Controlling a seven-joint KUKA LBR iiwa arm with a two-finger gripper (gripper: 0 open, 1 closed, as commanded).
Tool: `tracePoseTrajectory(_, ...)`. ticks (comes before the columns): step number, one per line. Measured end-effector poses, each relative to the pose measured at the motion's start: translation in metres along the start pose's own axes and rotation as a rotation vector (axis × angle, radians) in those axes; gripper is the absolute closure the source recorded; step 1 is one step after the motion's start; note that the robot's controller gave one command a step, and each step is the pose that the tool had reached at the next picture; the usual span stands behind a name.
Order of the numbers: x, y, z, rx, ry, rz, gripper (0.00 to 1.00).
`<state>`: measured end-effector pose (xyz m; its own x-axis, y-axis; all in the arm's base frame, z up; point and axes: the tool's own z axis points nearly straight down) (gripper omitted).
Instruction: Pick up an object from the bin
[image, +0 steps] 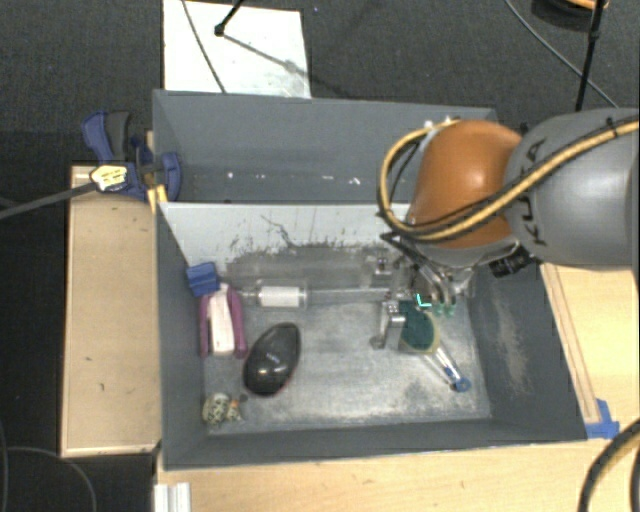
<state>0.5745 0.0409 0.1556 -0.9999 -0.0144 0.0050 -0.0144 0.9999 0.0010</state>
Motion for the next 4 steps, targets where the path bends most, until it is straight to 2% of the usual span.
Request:
tracePoseTrajectory(1, 0.038, -0.096, 0.011, 0.002, -0.005, 0.262, 0.0)
tracePoseTrajectory(2, 0.031, -0.097, 0.077, -0.001, -0.023, 0.511, 0.0)
tracePoseTrajectory(3, 0.03, -0.098, 0.074, -0.001, -0.029, 0.511, 1.0)
tracePoseTrajectory(4, 0.028, -0.091, -0.07, -0.002, -0.016, 0.491, 1.0)
